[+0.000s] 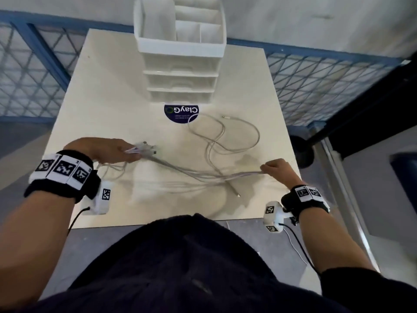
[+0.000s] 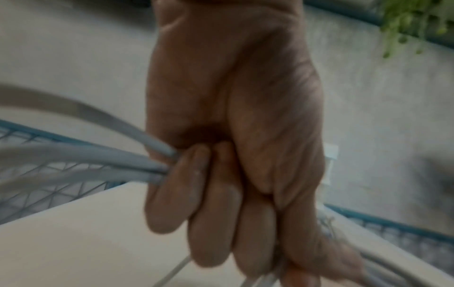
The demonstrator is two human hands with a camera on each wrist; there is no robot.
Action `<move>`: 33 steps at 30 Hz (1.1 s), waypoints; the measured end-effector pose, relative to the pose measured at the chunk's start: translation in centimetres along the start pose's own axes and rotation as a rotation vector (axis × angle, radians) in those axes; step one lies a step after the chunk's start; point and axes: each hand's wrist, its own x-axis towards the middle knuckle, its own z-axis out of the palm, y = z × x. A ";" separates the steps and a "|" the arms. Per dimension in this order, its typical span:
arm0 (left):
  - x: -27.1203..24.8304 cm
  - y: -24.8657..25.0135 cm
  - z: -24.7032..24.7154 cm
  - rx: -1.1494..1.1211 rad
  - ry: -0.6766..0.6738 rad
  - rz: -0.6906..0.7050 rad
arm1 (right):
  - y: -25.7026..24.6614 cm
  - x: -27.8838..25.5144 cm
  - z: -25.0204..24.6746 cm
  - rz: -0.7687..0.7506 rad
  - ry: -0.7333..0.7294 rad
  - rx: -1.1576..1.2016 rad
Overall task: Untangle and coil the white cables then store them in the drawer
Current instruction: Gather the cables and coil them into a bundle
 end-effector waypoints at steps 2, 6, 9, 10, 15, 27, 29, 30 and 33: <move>0.8 0.0 1.1 0.117 -0.141 -0.066 | 0.5 -0.3 1.1 -0.001 -0.044 -0.056; 2.1 0.0 2.9 0.159 -0.218 -0.016 | 0.1 -0.2 2.9 0.010 -0.103 -0.208; 2.0 1.1 3.4 0.169 -0.193 0.020 | -1.6 0.0 4.1 -0.094 -0.119 -0.175; 2.0 1.3 3.4 0.170 -0.175 0.024 | -2.3 0.0 4.6 -0.165 -0.145 -0.153; 1.9 1.3 3.3 0.167 -0.084 0.056 | -5.7 0.7 7.0 -0.422 -0.229 -0.225; 2.0 1.7 2.5 0.062 0.137 0.060 | -8.0 2.7 6.1 -0.583 -0.179 -0.566; 2.1 2.3 2.0 0.021 0.210 0.072 | -8.4 3.3 5.5 -0.549 0.015 -0.522; 2.3 2.7 1.7 -0.008 0.257 0.077 | -9.1 3.7 5.1 -0.531 0.121 -0.477; 3.2 3.6 0.8 -0.083 0.390 0.095 | -12.2 4.6 3.6 -0.496 0.361 -0.315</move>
